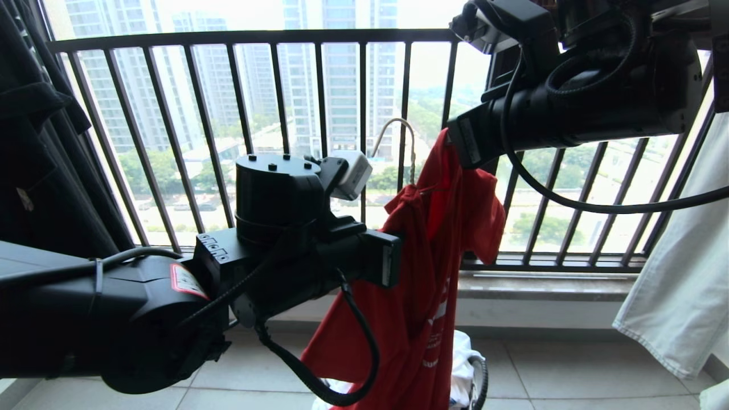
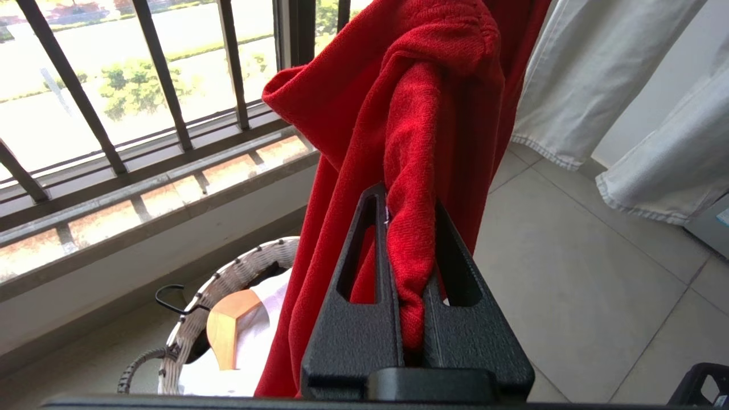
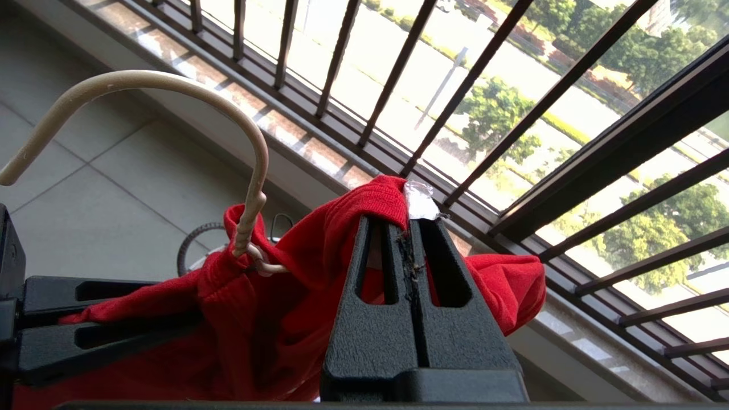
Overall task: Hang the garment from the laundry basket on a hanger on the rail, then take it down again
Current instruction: Hang the clothes on the clothes rack
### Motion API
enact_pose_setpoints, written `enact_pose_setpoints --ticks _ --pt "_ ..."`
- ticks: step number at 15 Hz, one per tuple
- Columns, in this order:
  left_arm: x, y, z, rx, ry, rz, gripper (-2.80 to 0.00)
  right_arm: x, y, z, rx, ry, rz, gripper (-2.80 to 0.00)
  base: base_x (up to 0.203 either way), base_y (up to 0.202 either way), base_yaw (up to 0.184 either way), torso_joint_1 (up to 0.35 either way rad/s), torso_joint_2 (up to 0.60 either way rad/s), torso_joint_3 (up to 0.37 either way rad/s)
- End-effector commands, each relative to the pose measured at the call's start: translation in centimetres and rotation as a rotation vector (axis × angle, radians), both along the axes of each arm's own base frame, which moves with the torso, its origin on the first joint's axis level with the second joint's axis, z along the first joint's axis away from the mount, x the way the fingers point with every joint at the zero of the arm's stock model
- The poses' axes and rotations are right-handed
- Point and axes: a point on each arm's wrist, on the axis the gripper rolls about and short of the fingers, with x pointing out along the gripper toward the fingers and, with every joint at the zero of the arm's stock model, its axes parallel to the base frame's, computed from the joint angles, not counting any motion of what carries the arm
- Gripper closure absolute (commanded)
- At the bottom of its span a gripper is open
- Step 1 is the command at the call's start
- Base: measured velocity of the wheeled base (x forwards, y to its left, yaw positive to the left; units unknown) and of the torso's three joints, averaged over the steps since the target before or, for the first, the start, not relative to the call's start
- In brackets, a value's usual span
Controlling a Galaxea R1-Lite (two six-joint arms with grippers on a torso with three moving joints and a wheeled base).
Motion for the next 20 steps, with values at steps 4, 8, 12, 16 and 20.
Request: enact_pose_setpoints --ticks 4,8,12,16,20 --pt "-1.6 -1.2 -0.2 -0.021 -0.028 -0.023 0.00 0.4 2.3 0.1 0.000 -0.052 -0.039 0.00 0.000 0.000 0.000 0.000 0.00 0.000" --pt "-2.0 -1.1 0.3 -0.033 -0.040 -0.009 0.00 0.3 2.5 0.2 0.005 -0.071 -0.056 0.00 0.000 0.000 0.000 0.000 0.00 0.000" --pt "-1.9 -1.1 1.1 -0.085 -0.094 0.049 0.00 -0.1 2.9 0.1 -0.006 -0.066 -0.055 0.00 0.000 0.000 0.000 0.000 0.00 0.000" --pt "-1.8 -1.1 1.1 -0.087 -0.098 0.058 0.00 -0.4 2.8 0.4 -0.002 -0.075 -0.061 0.00 0.000 0.000 0.000 0.000 0.00 0.000" --pt "-1.7 -1.2 1.1 -0.088 -0.099 0.063 0.00 -0.9 2.8 0.6 -0.001 -0.076 -0.051 0.00 0.000 0.000 0.000 0.000 0.00 0.000"
